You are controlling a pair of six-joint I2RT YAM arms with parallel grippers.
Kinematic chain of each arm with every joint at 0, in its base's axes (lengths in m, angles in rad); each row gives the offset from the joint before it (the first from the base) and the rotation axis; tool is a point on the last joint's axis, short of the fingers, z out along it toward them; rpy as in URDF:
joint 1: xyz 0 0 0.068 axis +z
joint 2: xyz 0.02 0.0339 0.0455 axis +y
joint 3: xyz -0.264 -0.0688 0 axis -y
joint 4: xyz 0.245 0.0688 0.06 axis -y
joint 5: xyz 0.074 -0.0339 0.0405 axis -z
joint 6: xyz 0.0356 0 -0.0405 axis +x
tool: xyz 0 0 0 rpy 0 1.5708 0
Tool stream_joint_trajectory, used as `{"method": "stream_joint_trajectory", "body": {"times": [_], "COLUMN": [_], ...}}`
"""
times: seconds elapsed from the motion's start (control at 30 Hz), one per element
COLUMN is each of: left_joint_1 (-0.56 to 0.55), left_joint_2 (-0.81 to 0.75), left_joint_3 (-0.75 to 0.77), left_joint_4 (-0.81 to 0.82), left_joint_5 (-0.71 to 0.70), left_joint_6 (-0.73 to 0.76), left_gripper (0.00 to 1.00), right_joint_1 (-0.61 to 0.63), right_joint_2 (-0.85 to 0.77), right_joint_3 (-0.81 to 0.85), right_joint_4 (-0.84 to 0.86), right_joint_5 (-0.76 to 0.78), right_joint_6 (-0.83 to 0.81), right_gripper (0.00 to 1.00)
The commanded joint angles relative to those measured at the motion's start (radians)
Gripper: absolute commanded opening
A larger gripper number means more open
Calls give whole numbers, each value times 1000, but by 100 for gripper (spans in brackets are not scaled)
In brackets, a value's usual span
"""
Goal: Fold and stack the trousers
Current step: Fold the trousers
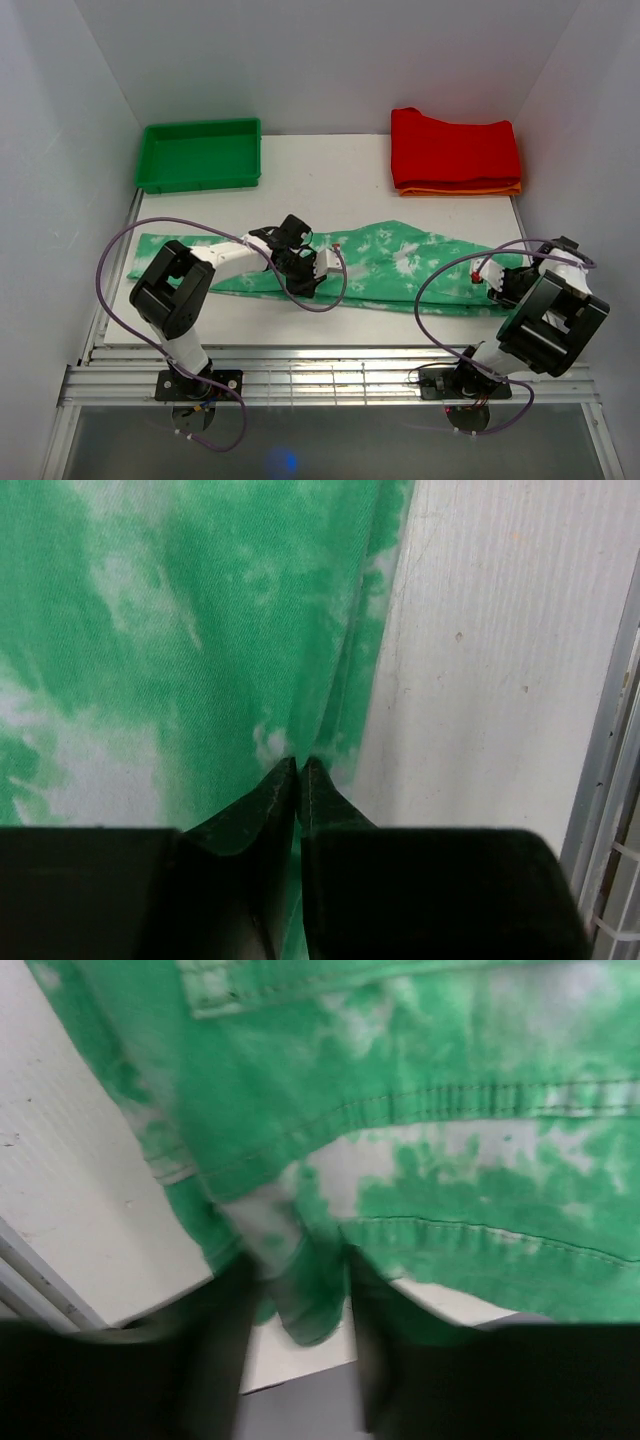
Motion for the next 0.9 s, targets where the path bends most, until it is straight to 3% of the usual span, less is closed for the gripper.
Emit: {"method": "stream_joint_trajectory", "body": {"times": [0.0,0.07,0.1,0.13,0.27,0.37,0.47,0.53,0.57,0.67,0.8,0.87], "left_joint_1": [7,7,9,7,7,7,7,14,15,40,87,92], "left_joint_2": [72,34,20,-6,-119,-199,-244,-239,-229,-169,-115,-77], "left_joint_3": [-58,-50,-42,-21,24,44,61,70,73,96,113,107], "left_joint_4": [-51,-71,-85,-115,-174,-180,-157,-105,-91,-57,-30,-30], "left_joint_5": [-116,-99,-90,-78,-3,37,4,-43,-62,-110,-101,-104], "left_joint_6": [4,1,1,-4,-16,-32,-91,-137,-182,-266,-332,-351], "left_gripper": [24,35,39,49,64,75,76,76,76,75,75,76], "right_joint_1": [-15,-19,-19,-20,-19,-19,-19,-19,-20,-20,-37,-35], "right_joint_2": [-1,-8,-3,3,66,123,192,250,267,298,217,195], "right_joint_3": [81,171,208,290,513,637,673,671,649,572,387,334], "right_joint_4": [-2,-46,-87,-113,-266,-375,-414,-429,-434,-318,-163,-129], "right_joint_5": [34,-14,-65,-89,-211,-239,-233,-229,-229,-195,-120,-101], "right_joint_6": [-37,-21,5,19,87,178,352,462,572,849,1041,1076], "right_gripper": [55,69,82,86,93,93,83,69,64,61,66,62]}}
